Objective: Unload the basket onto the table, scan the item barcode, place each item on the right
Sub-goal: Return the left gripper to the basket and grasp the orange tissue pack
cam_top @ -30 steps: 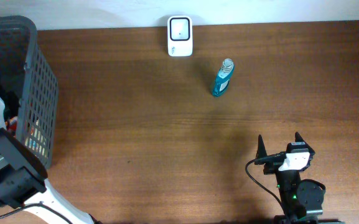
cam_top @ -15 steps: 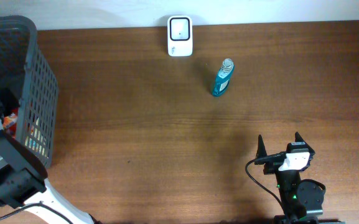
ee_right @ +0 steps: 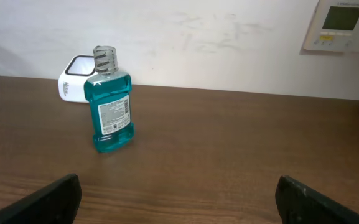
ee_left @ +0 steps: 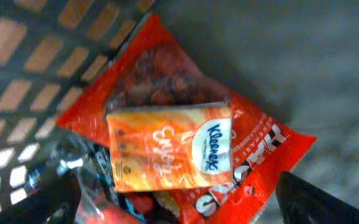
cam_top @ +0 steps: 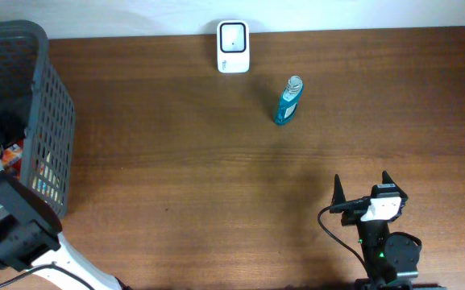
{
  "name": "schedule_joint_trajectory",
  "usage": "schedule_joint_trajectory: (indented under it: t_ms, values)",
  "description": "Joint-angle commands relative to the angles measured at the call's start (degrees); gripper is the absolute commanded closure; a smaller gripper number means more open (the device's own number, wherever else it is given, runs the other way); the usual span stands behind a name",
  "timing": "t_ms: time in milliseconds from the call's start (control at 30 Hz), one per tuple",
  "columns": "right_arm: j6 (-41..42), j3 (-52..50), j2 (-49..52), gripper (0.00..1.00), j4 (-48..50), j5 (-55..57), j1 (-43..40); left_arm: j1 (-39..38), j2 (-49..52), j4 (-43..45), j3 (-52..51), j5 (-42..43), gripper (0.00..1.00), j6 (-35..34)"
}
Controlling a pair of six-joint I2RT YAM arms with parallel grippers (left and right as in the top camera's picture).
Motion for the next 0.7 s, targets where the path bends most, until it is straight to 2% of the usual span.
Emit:
schedule_joint_trajectory:
  t_ms: [0, 133, 233, 333, 667]
  values:
    - [0.0, -0.5, -0.3, 0.02, -0.2, 0.5, 0.5, 0.6, -1.9, -1.4, 0.5, 0.0, 0.01, -13.8]
    - [0.0, -0.5, -0.3, 0.02, -0.2, 0.5, 0.5, 0.8, -1.5, -2.7, 0.4, 0.1, 0.01, -24.3]
    - [0.0, -0.5, -0.3, 0.02, -0.2, 0.5, 0.5, 0.7, -1.4, -1.3, -0.3, 4.4, 0.01, -34.4]
    - [0.0, -0.5, -0.3, 0.02, -0.2, 0.5, 0.5, 0.7, -1.4, -0.2, -0.4, 6.4, 0.01, -41.7]
    - [0.0, -0.5, -0.3, 0.02, -0.2, 0.5, 0.5, 1.0, 3.2, 2.1, -0.4, 5.0, 0.01, -45.3]
